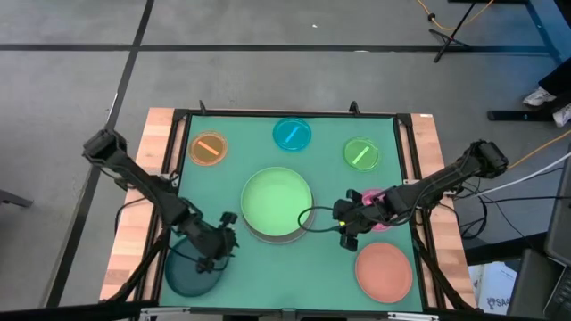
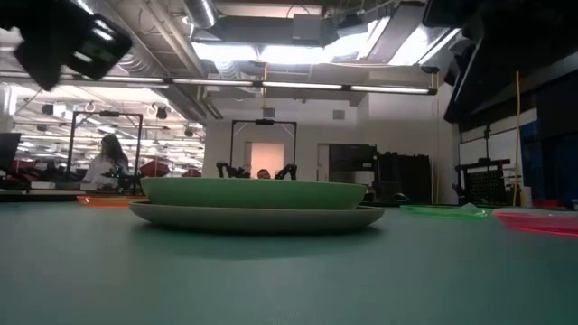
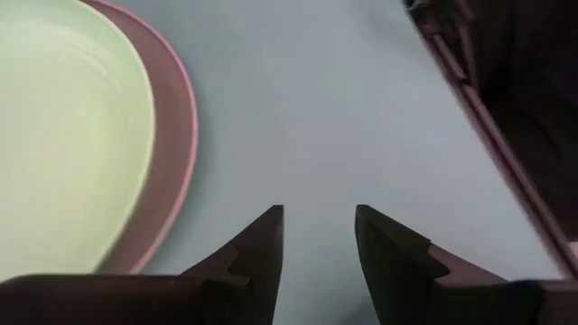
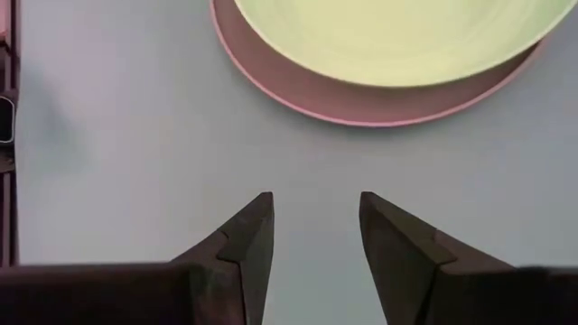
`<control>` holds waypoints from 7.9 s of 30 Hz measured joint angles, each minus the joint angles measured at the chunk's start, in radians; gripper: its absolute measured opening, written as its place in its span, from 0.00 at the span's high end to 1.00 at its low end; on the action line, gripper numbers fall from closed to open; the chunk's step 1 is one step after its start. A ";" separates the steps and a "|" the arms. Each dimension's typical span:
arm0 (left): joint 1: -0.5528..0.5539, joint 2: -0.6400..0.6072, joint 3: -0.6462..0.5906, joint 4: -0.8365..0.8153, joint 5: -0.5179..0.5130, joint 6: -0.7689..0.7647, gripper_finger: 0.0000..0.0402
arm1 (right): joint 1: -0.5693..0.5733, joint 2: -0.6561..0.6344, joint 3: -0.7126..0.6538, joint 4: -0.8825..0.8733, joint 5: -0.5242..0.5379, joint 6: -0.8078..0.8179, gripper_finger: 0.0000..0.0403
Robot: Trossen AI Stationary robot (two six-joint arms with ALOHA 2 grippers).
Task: Stack plastic plates
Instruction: Stack the dark blue plate on the green plate, then stack the orange plate on the dark blue plate
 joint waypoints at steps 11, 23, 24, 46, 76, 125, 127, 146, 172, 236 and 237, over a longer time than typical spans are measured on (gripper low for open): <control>-0.022 0.001 -0.064 0.053 -0.100 -0.040 0.67 | 0.000 0.000 0.000 -0.008 0.052 0.026 0.61; -0.022 0.000 -0.137 0.215 -0.130 0.024 0.67 | 0.116 0.000 0.000 -0.201 -0.206 0.344 0.41; -0.022 0.000 -0.137 0.214 -0.134 0.021 0.67 | 0.134 0.000 0.000 -0.240 -0.208 0.364 0.41; 0.068 -0.077 -0.078 -0.008 0.053 -0.031 0.55 | 0.202 0.000 0.000 -0.266 0.104 0.278 0.40; -0.015 -0.306 -0.229 -0.487 0.163 -0.427 0.56 | 0.189 0.099 -0.001 0.322 0.525 -0.172 0.40; -0.004 -0.290 -0.360 -0.191 0.305 -0.504 0.70 | 0.161 0.101 -0.001 0.319 0.536 -0.169 0.40; -0.004 -0.290 -0.360 -0.191 0.305 -0.501 0.75 | 0.161 0.101 -0.001 0.314 0.535 -0.169 0.40; 0.027 -0.290 -0.338 -0.167 0.315 -0.468 0.99 | 0.161 0.101 -0.001 0.310 0.536 -0.166 0.40; 0.341 -0.290 -0.076 -0.084 -0.013 -0.154 0.99 | 0.161 0.102 -0.001 0.311 0.536 -0.165 0.40; 0.399 -0.135 -0.215 0.359 -0.110 0.162 0.75 | 0.166 0.011 0.031 -0.205 0.200 0.207 0.40; 0.376 -0.135 -0.231 0.393 -0.110 0.161 0.75 | 0.173 0.013 0.028 -0.217 0.190 0.228 0.40</control>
